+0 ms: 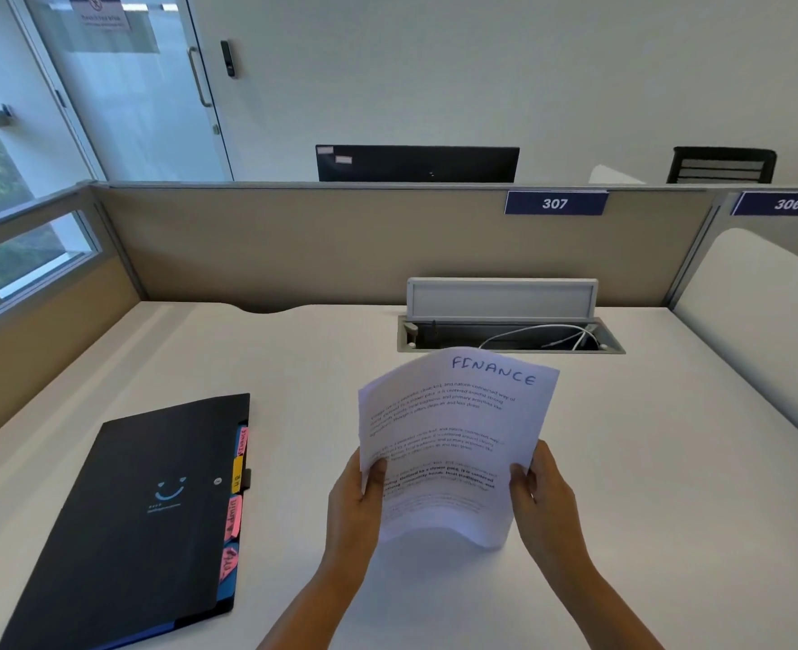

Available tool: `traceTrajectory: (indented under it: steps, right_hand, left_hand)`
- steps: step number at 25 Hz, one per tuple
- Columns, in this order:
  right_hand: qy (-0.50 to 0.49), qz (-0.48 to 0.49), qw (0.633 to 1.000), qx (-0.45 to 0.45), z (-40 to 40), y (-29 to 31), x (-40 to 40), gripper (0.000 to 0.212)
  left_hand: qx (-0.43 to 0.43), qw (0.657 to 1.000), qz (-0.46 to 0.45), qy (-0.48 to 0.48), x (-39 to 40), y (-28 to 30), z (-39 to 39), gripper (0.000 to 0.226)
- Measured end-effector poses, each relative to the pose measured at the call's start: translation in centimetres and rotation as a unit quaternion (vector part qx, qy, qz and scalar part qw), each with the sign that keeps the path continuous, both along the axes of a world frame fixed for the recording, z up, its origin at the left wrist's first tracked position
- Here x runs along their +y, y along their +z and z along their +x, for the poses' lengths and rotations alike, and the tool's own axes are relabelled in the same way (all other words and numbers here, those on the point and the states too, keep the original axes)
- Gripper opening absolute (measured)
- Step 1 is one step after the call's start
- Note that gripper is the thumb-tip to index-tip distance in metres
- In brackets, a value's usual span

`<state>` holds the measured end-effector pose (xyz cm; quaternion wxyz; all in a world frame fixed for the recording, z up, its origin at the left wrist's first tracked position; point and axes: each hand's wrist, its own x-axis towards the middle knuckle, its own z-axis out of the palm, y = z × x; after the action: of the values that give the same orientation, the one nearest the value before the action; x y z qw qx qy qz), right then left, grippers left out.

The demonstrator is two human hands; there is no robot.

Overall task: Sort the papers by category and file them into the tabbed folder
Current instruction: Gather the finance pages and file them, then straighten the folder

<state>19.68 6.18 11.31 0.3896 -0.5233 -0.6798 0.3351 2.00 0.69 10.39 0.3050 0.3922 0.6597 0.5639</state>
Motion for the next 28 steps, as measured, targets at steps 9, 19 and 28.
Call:
traceTrajectory:
  steps: [9,19,28]
  right_hand:
    - [0.039,-0.072,0.996,-0.033,1.3,-4.0,0.8,0.026]
    - [0.089,-0.146,0.979,-0.110,2.6,-7.8,0.7,0.042]
    - [0.127,-0.401,0.906,0.050,-0.2,-8.0,0.1,0.025]
  left_hand:
    - [-0.012,0.998,-0.065,0.002,-0.6,-2.4,0.7,0.022]
    - [0.045,0.982,-0.183,-0.026,-2.0,-7.0,-1.1,0.030]
    - [0.083,0.980,-0.161,0.080,-4.5,-5.6,-7.0,0.018]
